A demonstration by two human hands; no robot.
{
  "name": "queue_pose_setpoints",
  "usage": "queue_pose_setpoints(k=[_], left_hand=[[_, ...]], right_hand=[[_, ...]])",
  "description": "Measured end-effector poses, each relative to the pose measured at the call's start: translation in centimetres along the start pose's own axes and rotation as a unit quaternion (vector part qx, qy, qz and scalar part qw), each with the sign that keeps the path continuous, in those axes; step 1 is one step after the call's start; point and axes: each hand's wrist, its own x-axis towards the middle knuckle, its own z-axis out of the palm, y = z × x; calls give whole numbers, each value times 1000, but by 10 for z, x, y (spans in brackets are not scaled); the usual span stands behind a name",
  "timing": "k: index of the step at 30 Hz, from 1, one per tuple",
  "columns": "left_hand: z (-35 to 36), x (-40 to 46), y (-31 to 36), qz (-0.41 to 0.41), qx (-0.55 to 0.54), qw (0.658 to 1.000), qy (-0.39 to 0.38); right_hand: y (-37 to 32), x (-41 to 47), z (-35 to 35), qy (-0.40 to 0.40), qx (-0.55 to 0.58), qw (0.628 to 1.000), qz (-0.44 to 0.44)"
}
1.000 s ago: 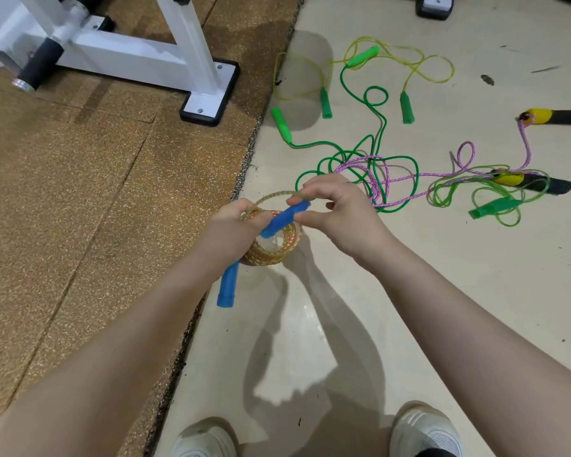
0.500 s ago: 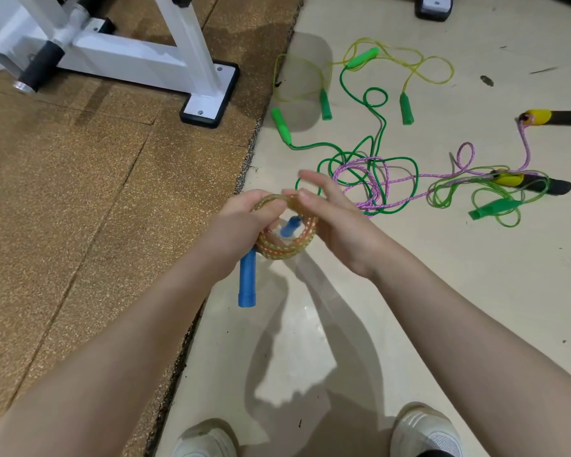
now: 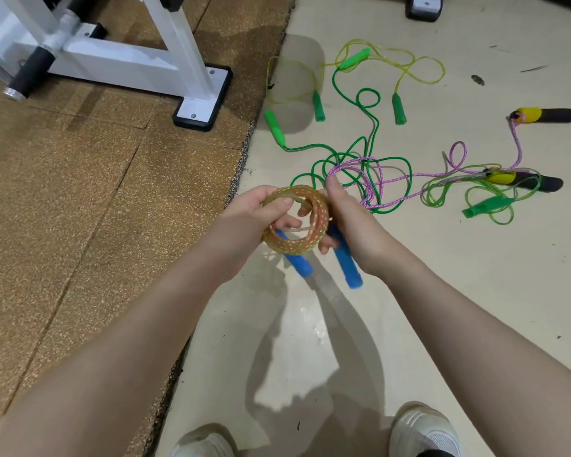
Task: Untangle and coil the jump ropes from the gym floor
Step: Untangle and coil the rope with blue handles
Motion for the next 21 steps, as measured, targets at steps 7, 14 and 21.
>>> queue_pose_setpoints(k=[7,14,21], left_hand=[[16,-5,6,-34,-148,987,-58],[39,4,0,-53,-13,998,-24],[72,38,52,32,24,999,12]], right_hand=[[15,9,-10,229,-158,948,-156],[38,12,-30,82,-51,970,223],[-30,-1,-78,60,276,959,26]])
